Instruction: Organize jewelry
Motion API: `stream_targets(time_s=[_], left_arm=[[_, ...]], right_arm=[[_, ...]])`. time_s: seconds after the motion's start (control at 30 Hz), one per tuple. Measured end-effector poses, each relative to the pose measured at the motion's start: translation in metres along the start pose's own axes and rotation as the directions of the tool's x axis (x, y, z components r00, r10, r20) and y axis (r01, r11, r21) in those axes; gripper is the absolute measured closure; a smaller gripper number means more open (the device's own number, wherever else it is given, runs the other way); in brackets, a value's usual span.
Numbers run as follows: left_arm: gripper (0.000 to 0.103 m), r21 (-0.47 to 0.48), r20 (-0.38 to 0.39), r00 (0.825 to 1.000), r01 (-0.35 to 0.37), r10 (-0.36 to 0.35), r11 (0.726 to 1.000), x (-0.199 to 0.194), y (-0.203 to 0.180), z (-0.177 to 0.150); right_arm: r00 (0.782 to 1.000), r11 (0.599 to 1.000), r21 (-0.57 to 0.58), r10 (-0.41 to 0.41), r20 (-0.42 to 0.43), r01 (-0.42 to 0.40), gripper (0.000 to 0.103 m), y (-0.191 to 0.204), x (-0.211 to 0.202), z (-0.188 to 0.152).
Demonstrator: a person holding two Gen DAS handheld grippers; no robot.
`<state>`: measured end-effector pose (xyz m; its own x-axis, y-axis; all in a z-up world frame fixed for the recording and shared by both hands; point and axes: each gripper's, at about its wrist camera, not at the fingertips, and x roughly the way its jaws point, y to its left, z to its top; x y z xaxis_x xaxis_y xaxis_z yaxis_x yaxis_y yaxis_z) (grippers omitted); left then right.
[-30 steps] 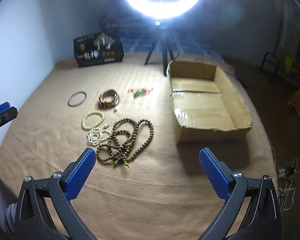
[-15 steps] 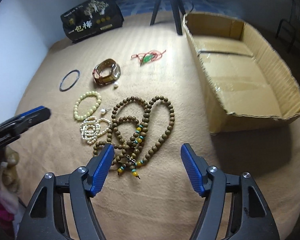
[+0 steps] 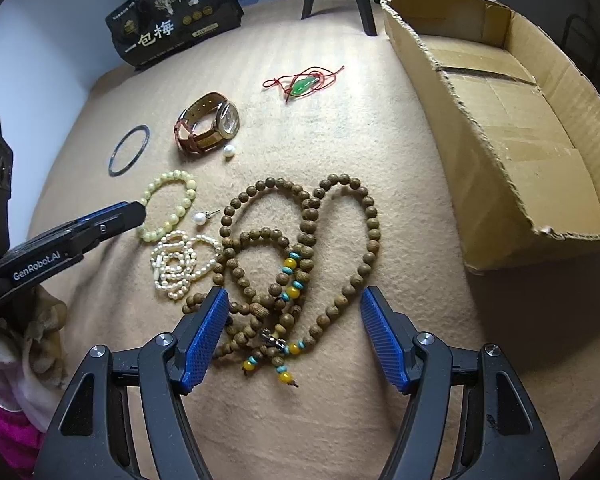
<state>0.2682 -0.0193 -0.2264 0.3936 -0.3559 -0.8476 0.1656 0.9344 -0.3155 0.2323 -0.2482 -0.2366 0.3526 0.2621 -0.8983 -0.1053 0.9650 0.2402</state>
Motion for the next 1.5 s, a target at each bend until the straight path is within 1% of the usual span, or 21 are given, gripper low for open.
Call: stream_targets(time_s=[0.1,0.17,0.3,0.33,0.4,0.5,0.57,0.63,0.73,0.83,0.87,0.9,0.93,0.97,1.03,1.13,1.3,1.33,1.43,1.5], left_arm=[[0.072,0.023,-0.009,1.0,-0.012,0.012,1.0,0.004,-0.003,0.0],[0.072,0.04,-0.017,1.0,-0.022,0.023,0.999,0.008,-0.005,0.0],[0.073,0.044,-0.014,1.0,-0.027,0.027,0.999,0.012,-0.007,0.003],[0.074,0.046,-0.013,0.999,-0.03,0.031,0.998,0.013,-0.008,0.003],[0.08,0.055,-0.01,0.999,-0.046,0.046,0.997,0.016,-0.01,0.005],[0.084,0.042,-0.012,0.999,-0.035,0.036,0.998,0.018,-0.009,0.007],[0.085,0.027,-0.016,1.0,-0.019,0.019,0.999,0.017,-0.006,0.008],[0.085,0.028,-0.021,1.0,-0.017,0.017,0.999,0.02,-0.007,0.011],[0.085,0.054,-0.02,0.999,-0.039,0.04,0.998,0.024,-0.012,0.013],[0.093,0.088,-0.012,0.997,-0.08,0.081,0.993,0.025,-0.017,0.013],[0.095,0.091,-0.012,0.997,-0.076,0.078,0.993,0.025,-0.017,0.013],[0.097,0.093,-0.011,0.997,-0.071,0.073,0.993,0.024,-0.016,0.012],[0.097,0.089,-0.012,0.998,-0.064,0.065,0.994,0.024,-0.014,0.012],[0.097,0.079,-0.015,0.998,-0.054,0.055,0.995,0.023,-0.012,0.013],[0.097,0.056,-0.016,0.999,-0.04,0.041,0.998,0.021,-0.008,0.012],[0.097,0.054,-0.013,0.999,-0.038,0.038,0.998,0.019,-0.007,0.01],[0.097,0.057,-0.008,0.999,-0.041,0.042,0.998,0.02,-0.008,0.009],[0.097,0.057,-0.008,0.999,-0.042,0.042,0.997,0.021,-0.008,0.009],[0.097,0.059,-0.005,0.999,-0.044,0.044,0.997,0.02,-0.009,0.01],[0.098,0.052,0.0,0.999,-0.038,0.038,0.998,0.017,-0.008,0.009]], right_arm=[[1.0,1.0,-0.025,0.006,-0.009,-0.006,0.035,0.009,0.001,0.003],[1.0,0.999,-0.049,-0.019,-0.014,0.019,0.035,0.017,0.005,0.005],[0.998,0.995,-0.078,-0.059,-0.02,0.058,0.035,0.026,0.012,0.007],[0.997,0.994,-0.086,-0.07,-0.018,0.068,0.035,0.029,0.014,0.008],[0.996,0.992,-0.099,-0.082,-0.019,0.08,0.035,0.033,0.017,0.01],[0.997,0.993,-0.088,-0.075,-0.026,0.072,0.035,0.035,0.019,0.013],[0.998,0.997,-0.058,-0.062,-0.031,0.06,0.035,0.031,0.02,0.017],[0.997,0.996,-0.065,-0.068,-0.038,0.065,0.032,0.033,0.025,0.021],[0.993,0.988,-0.108,-0.112,-0.036,0.108,0.03,0.043,0.031,0.023],[0.992,0.984,-0.133,-0.125,-0.03,0.12,0.036,0.049,0.033,0.024],[0.993,0.984,-0.134,-0.119,-0.028,0.114,0.044,0.049,0.032,0.024],[0.993,0.985,-0.132,-0.113,-0.025,0.108,0.059,0.049,0.031,0.024],[0.993,0.985,-0.128,-0.119,-0.026,0.115,0.069,0.047,0.03,0.025],[0.989,0.981,-0.131,-0.146,-0.03,0.141,0.087,0.046,0.031,0.026],[0.991,0.984,-0.13,-0.131,-0.033,0.126,0.088,0.042,0.031,0.027],[0.993,0.987,-0.121,-0.108,-0.039,0.103,0.088,0.03,0.028,0.027],[0.992,0.984,-0.14,-0.114,-0.044,0.107,0.086,0.029,0.034,0.032],[0.993,0.984,-0.141,-0.114,-0.041,0.107,0.086,0.028,0.033,0.027],[0.991,0.979,-0.167,-0.125,-0.039,0.117,0.086,0.03,0.033,0.028],[0.991,0.978,-0.172,-0.127,-0.038,0.119,0.092,0.031,0.032,0.029]])
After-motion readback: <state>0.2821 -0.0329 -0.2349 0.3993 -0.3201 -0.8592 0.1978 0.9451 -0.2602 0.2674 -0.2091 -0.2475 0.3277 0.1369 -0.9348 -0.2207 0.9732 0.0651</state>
